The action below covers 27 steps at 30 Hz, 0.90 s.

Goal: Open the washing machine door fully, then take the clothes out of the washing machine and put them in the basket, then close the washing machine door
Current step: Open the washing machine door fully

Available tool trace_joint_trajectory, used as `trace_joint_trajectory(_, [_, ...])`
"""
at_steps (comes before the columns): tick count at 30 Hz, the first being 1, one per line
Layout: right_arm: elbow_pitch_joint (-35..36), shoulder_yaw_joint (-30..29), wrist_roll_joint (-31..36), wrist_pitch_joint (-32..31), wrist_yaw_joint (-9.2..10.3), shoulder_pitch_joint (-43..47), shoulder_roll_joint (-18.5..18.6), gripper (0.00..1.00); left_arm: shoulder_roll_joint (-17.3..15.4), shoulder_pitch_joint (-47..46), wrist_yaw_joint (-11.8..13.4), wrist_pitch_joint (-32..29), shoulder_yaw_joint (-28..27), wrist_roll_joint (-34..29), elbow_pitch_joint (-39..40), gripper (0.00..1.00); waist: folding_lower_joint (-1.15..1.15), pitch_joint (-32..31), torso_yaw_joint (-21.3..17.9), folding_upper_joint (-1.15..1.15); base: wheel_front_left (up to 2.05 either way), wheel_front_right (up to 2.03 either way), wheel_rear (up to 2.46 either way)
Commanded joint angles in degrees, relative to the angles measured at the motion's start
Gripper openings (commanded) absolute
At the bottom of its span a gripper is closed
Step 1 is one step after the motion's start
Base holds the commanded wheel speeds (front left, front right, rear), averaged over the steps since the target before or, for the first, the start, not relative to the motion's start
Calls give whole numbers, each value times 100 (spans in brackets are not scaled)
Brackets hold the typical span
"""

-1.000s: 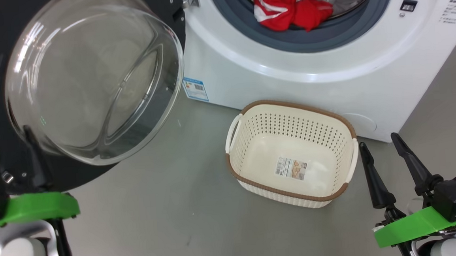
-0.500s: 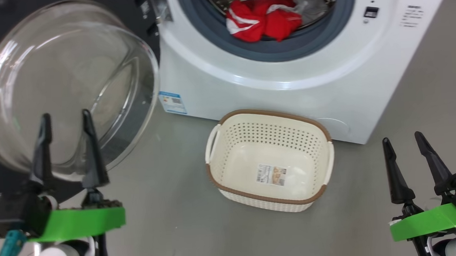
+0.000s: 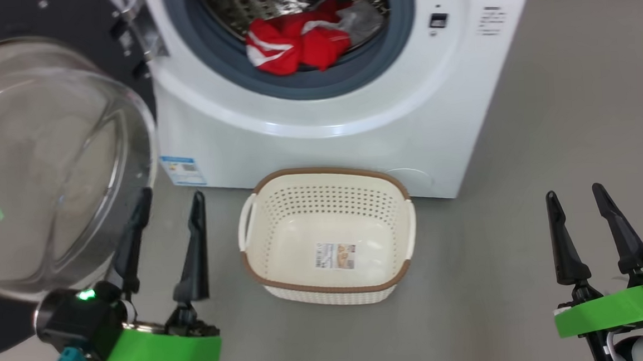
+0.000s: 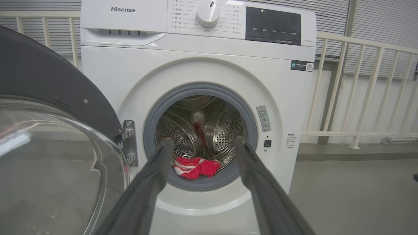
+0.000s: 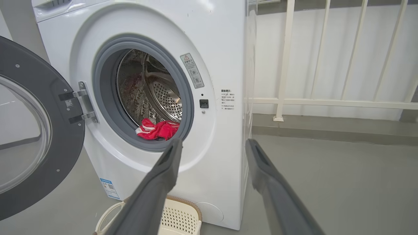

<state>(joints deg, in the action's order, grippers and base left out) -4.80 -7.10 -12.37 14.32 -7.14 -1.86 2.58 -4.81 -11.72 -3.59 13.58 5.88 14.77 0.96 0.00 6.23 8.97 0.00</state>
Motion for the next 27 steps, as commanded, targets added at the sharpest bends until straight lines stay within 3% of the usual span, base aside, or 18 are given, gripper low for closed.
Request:
trace_joint_trajectory(1, [213,101,57,66,-35,-138,30,100,-116,-3,-28,-64,-160,39,81,100,0,-45,-254,0,0,0,0])
trace_joint_trajectory(11, [643,331,29,67,-35,76,30,100,-144,334,2,-21,-305,288,-201,100,0,-167,-882,0,0,0,0])
trace_joint_trajectory(27, [790,463,8,67,-35,650,30,100,-235,1111,108,100,-469,278,-427,100,0,-620,-1349,0,0,0,0])
